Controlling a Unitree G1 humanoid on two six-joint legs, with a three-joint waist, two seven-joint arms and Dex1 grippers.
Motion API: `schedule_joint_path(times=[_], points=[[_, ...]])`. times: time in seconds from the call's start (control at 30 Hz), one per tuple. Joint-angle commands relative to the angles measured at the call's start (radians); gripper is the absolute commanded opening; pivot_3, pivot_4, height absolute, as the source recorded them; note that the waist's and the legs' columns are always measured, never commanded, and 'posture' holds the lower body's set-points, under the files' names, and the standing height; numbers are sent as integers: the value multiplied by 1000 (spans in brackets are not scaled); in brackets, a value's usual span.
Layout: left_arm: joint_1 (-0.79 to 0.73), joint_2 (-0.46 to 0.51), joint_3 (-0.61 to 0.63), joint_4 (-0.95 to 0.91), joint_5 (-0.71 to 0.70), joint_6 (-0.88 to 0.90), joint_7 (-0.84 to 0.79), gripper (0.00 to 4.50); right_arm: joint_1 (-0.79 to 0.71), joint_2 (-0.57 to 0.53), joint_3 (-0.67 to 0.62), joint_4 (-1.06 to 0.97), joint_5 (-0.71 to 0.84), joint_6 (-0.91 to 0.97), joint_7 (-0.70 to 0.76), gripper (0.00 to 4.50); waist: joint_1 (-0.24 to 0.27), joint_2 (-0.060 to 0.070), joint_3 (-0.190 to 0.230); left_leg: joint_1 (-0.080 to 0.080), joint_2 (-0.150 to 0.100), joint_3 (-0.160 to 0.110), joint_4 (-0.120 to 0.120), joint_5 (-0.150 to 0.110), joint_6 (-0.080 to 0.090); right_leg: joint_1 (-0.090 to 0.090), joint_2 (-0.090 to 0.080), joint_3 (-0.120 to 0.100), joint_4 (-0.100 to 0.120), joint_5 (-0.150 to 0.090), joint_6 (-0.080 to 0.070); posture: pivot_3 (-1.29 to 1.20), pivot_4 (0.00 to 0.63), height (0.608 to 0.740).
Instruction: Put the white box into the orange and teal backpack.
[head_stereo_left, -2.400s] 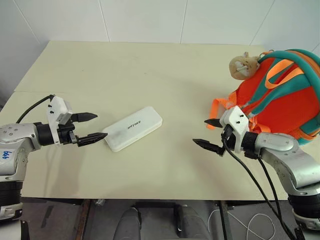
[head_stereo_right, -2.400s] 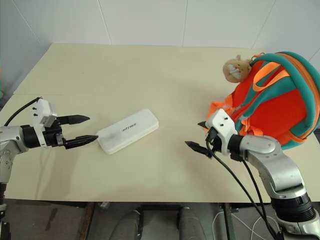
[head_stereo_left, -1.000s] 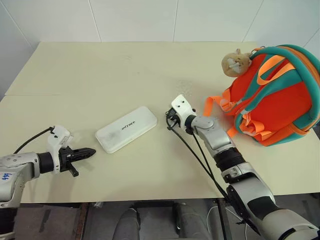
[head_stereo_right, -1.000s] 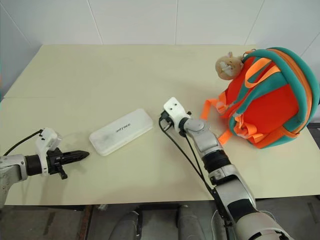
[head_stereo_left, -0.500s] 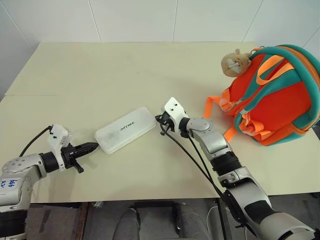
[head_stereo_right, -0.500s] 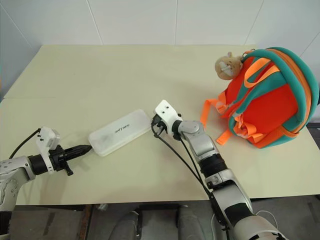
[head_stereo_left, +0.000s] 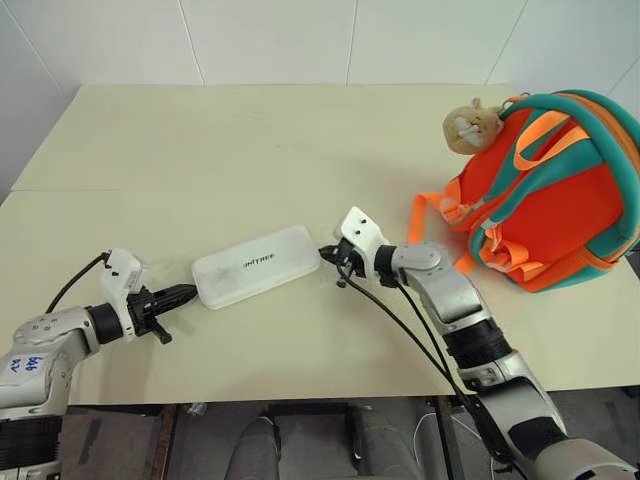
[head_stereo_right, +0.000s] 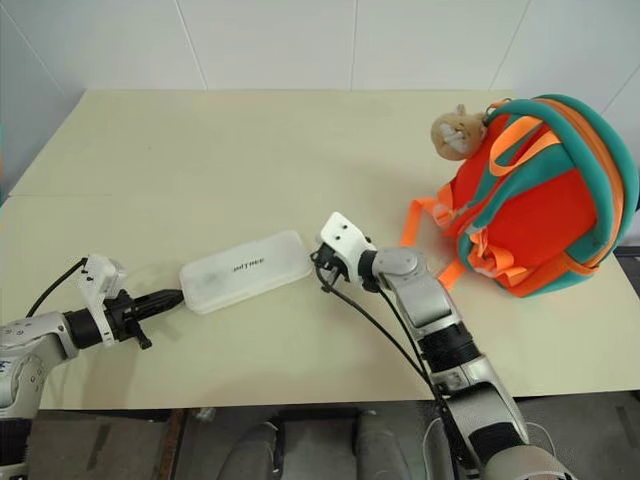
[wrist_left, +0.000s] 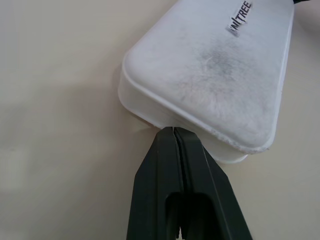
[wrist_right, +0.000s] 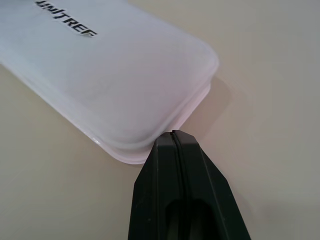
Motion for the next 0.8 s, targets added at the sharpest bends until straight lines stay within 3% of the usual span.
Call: schedule_joint_path(times=[0.03, 0.37, 0.8], points=[[-24, 6, -55, -58, -25, -8, -63, 33, 24, -10, 66, -150, 66, 36, 98, 0, 0, 0, 0, 0, 0, 0, 0, 0, 0, 0, 0, 0, 0, 0, 0, 0, 150, 740], [-56, 90, -160, -106, -25, 10, -181, 33, 120, -167, 50, -360, 126, 169, 202, 0, 4, 0, 0, 0, 0, 0, 0, 0, 0, 1, 0, 0, -1, -1, -1, 0, 150, 740], [-192, 97, -324, -96, 24, -20, -313, 33, 215, -322, -25, -568, 237, 352, 221, 0, 26, 0, 0, -1, -1, 0, 1, 0, 0, 2, -1, 0, -4, -1, -2, 0, 150, 740]])
